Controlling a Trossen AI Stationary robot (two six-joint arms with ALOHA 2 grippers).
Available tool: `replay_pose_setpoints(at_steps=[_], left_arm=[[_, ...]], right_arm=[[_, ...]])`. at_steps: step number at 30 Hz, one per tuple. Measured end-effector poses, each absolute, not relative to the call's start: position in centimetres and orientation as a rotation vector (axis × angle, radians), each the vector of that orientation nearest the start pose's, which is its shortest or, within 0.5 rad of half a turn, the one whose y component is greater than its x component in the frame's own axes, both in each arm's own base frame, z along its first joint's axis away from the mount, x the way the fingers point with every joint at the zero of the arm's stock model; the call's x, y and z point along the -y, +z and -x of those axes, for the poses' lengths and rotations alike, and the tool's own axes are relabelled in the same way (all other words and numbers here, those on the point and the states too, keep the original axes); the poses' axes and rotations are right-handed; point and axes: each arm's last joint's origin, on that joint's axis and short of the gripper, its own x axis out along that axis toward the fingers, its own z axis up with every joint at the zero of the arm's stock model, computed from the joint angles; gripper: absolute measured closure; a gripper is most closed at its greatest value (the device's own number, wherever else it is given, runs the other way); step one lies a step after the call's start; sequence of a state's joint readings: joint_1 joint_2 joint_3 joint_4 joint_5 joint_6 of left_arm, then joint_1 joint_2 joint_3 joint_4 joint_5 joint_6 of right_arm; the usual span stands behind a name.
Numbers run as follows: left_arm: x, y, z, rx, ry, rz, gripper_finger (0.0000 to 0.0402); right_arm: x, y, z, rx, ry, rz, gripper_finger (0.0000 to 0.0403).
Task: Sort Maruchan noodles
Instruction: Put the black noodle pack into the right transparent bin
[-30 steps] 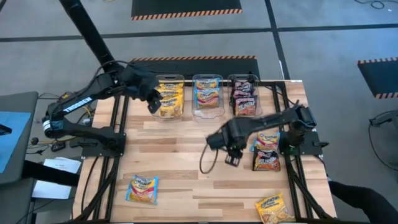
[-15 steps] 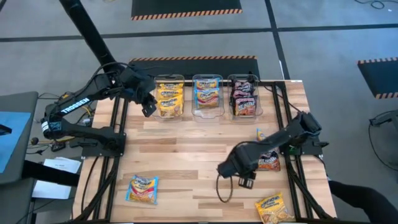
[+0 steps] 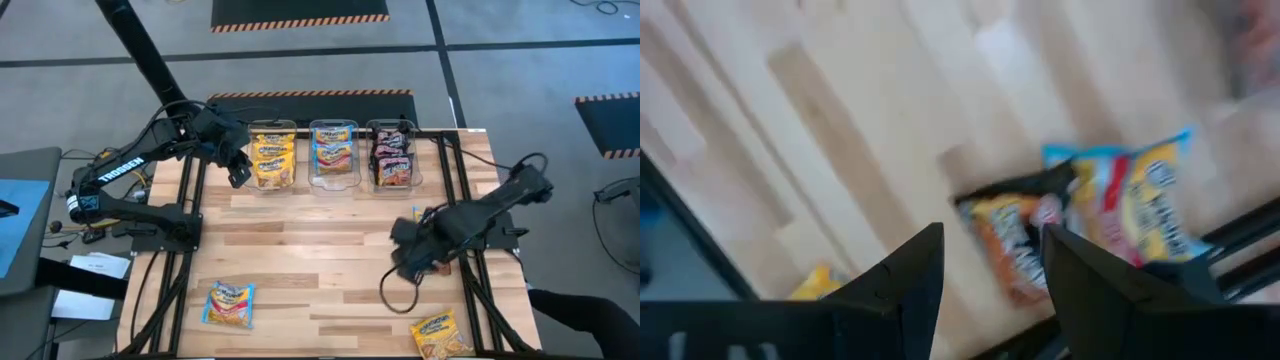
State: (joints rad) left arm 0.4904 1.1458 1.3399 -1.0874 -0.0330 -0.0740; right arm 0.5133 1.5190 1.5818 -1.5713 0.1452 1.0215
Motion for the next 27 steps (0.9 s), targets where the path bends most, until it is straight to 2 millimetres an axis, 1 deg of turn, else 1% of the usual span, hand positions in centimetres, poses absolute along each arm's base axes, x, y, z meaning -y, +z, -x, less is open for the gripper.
replay_pose_setpoints(at_steps=[5,9,11,14,20,24,27], left_arm=[[-9.5,37.5,-17.7,-0.855,0.533,0.298,0.0288],[-9.5,37.5,-17.7,-0.852,0.537,0.305,0.0288],[-9.5,37.5,-17.7,-0.852,0.537,0.306,0.0288],[-9.5,37.5,-17.7,-0.849,0.543,0.319,0.0288],[-9.5,37.5,-17.7,-0.844,0.552,0.338,0.0288],[-9.5,37.5,-17.7,-0.842,0.559,0.344,0.0288],[-9.6,37.5,-17.7,-0.842,0.561,0.343,0.0288]], right_arm=[[-10.3,36.8,-20.3,-1.287,-0.414,-0.374,0.021],[-9.3,37.4,-19.5,-1.272,-0.361,-0.332,0.021],[-8.7,36.8,-18.9,-1.288,-0.364,-0.319,0.021],[-7.9,35.1,-17.6,-1.336,-0.373,-0.323,0.021],[-7.0,32.9,-15.7,-1.268,-0.279,-0.427,0.021],[-6.2,30.9,-14.6,-1.287,-0.278,-0.496,0.021],[-6.0,29.5,-14.4,-1.32,-0.253,-0.555,0.021]])
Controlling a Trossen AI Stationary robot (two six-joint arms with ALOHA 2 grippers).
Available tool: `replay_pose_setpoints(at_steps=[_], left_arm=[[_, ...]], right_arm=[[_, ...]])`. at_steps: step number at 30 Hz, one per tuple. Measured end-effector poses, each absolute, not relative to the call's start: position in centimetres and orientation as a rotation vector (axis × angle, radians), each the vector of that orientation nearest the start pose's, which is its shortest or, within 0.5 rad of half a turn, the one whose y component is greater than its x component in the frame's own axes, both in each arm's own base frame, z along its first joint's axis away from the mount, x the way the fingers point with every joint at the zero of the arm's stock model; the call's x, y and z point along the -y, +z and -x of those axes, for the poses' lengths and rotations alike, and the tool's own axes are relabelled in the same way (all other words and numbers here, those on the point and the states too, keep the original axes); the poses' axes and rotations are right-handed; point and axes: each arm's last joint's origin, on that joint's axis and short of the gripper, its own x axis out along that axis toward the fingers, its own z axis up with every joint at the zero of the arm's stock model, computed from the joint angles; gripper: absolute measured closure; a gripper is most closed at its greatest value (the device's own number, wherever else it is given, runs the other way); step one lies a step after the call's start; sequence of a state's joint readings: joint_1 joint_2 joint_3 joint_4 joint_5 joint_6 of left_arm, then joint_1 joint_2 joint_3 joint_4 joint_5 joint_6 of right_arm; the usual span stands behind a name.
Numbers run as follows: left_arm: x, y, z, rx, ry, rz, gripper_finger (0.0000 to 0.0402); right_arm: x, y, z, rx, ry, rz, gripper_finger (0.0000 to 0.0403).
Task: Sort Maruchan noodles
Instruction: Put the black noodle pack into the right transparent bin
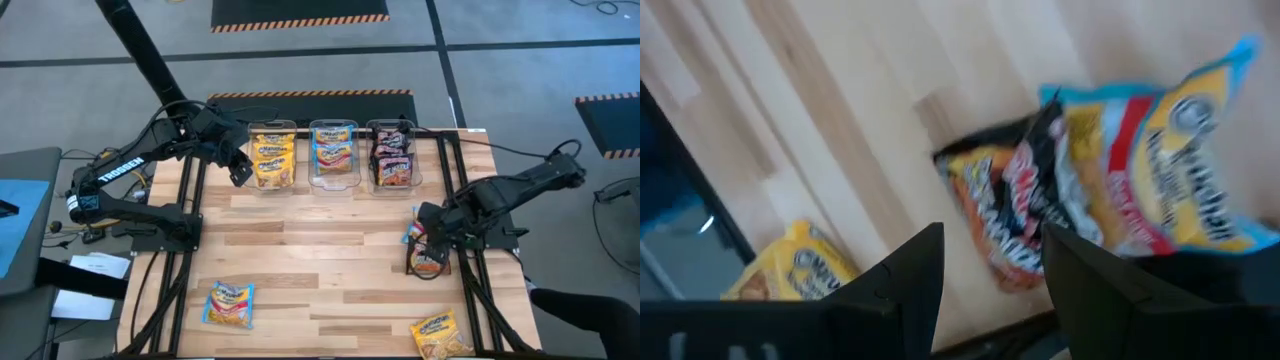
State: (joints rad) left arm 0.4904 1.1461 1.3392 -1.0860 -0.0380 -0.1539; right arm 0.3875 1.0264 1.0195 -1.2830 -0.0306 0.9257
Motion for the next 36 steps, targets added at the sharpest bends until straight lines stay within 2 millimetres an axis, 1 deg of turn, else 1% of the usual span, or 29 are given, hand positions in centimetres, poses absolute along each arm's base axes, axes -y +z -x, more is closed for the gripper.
replay_pose_setpoints(at_steps=[2,6,13,18,25,33,36], left_arm=[[-9.6,37.5,-17.7,-0.843,0.561,0.343,0.0288],[-9.6,37.5,-17.7,-0.842,0.562,0.343,0.0288],[-9.6,37.5,-17.7,-0.842,0.563,0.342,0.0288],[-9.6,37.5,-17.7,-0.836,0.563,0.341,0.0288],[-9.6,37.5,-17.7,-0.833,0.568,0.349,0.0288],[-9.6,37.5,-17.7,-0.83,0.574,0.362,0.0288],[-9.6,37.5,-17.7,-0.829,0.575,0.364,0.0288]], right_arm=[[-6.0,28.5,-14.4,-1.359,-0.238,-0.568,0.021],[-6.3,26.9,-14.8,-1.444,-0.222,-0.526,0.021],[-7.0,25.0,-16.4,-1.523,-0.193,-0.433,0.021],[-7.0,23.2,-18.0,-1.617,-0.229,-0.397,0.021],[-6.6,20.4,-19.9,-1.754,-0.301,-0.354,0.021],[-6.2,17.8,-21.2,-1.875,-0.364,-0.329,0.021],[-6.1,17.2,-21.5,-1.903,-0.38,-0.325,0.0212]])
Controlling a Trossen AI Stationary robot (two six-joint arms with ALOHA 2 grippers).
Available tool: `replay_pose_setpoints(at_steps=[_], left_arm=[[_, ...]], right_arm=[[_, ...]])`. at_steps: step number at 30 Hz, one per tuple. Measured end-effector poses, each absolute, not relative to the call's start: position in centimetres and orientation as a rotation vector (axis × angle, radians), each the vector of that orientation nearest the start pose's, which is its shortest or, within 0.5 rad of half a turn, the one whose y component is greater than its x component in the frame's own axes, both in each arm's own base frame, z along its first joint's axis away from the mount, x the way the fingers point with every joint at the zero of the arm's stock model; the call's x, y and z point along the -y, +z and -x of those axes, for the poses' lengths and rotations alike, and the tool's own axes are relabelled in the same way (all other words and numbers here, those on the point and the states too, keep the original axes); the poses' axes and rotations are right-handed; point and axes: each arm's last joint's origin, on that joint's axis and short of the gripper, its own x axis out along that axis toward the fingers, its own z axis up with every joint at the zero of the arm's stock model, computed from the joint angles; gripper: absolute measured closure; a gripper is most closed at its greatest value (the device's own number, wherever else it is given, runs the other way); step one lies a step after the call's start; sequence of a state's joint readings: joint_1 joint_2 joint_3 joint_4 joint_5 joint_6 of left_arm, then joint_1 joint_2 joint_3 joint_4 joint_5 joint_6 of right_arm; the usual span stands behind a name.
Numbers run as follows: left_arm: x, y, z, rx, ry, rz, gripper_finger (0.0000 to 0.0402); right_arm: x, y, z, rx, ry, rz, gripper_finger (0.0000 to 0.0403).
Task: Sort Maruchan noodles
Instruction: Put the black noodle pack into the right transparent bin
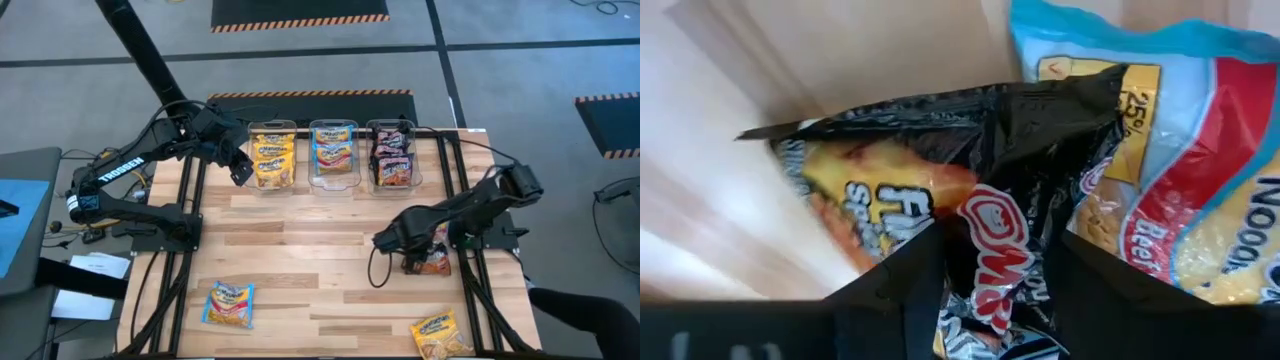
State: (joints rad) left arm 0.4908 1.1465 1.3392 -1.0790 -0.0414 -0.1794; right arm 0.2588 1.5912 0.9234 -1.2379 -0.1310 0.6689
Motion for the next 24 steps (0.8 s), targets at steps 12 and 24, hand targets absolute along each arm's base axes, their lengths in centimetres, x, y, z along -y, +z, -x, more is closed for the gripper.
replay_pose_setpoints(at_steps=[12,24], left_arm=[[-9.6,37.5,-17.7,-0.83,0.575,0.364,0.0288],[-9.6,37.5,-17.7,-0.83,0.575,0.364,0.0288]], right_arm=[[-6.4,17.0,-21.5,-1.93,-0.391,-0.386,0.0388],[-6.2,22.8,-21.3,-1.752,-0.472,-0.477,0.0398]])
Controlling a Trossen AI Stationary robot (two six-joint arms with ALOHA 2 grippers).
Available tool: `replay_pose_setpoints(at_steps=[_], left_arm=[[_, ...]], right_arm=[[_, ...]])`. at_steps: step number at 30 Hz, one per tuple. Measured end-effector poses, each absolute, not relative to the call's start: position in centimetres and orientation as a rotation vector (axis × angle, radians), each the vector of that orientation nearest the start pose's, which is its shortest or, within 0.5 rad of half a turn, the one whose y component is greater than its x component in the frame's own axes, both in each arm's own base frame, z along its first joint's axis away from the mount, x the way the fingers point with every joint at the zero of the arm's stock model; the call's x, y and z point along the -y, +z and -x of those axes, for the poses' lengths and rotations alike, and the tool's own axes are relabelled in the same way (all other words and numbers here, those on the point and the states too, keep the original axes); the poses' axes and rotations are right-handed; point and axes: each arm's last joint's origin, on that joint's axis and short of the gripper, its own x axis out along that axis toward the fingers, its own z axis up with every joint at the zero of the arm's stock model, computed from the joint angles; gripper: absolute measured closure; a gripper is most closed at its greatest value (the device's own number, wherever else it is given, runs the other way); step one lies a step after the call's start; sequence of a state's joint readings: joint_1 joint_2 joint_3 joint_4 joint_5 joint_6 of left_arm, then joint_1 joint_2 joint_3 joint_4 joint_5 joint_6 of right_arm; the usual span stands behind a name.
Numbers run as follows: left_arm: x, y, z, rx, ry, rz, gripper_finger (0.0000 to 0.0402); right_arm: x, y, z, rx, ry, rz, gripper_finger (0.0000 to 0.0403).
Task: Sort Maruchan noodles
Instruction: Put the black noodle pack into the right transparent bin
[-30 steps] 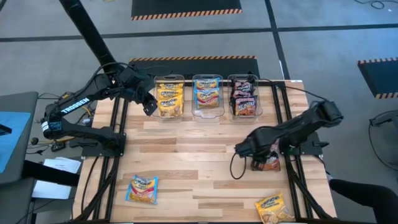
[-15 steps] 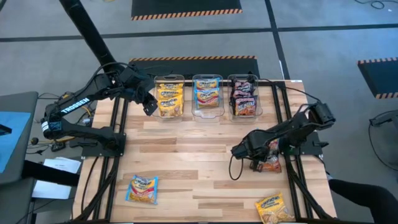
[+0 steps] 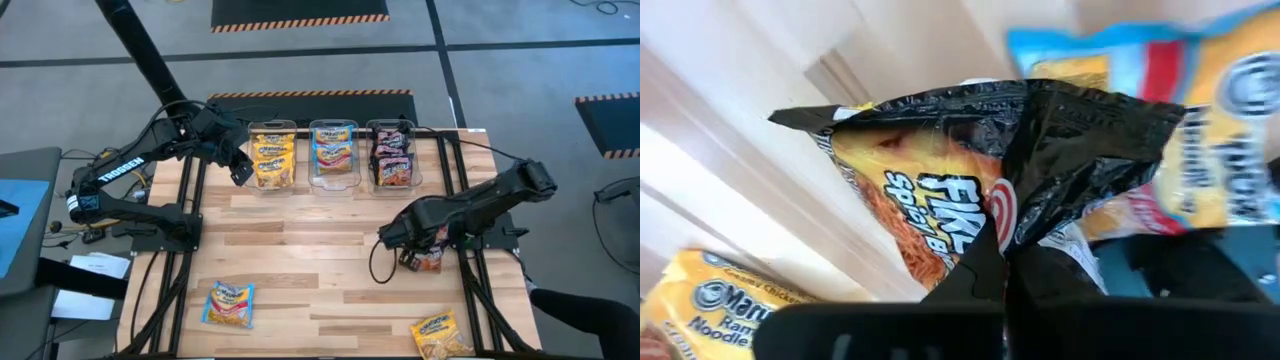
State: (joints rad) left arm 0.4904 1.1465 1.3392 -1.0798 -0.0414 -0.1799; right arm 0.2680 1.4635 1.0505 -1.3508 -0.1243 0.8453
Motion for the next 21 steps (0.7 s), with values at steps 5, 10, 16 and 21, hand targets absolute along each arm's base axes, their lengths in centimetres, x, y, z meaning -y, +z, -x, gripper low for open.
replay_pose_setpoints(at_steps=[5,10,16,21], left_arm=[[-9.6,37.5,-17.7,-0.83,0.575,0.364,0.0288],[-9.6,37.5,-17.7,-0.833,0.576,0.365,0.0288],[-9.6,37.5,-17.7,-0.833,0.575,0.365,0.0288],[-9.6,37.4,-17.6,-0.839,0.579,0.365,0.0288]], right_arm=[[-5.4,26.5,-21.2,-1.611,-0.527,-0.448,0.0399],[-3.4,30.3,-21.1,-1.456,-0.636,-0.379,0.0399],[0.7,33.7,-21.6,-1.302,-0.752,-0.268,0.04],[4.4,34.6,-21.8,-1.286,-0.819,-0.209,0.0399]])
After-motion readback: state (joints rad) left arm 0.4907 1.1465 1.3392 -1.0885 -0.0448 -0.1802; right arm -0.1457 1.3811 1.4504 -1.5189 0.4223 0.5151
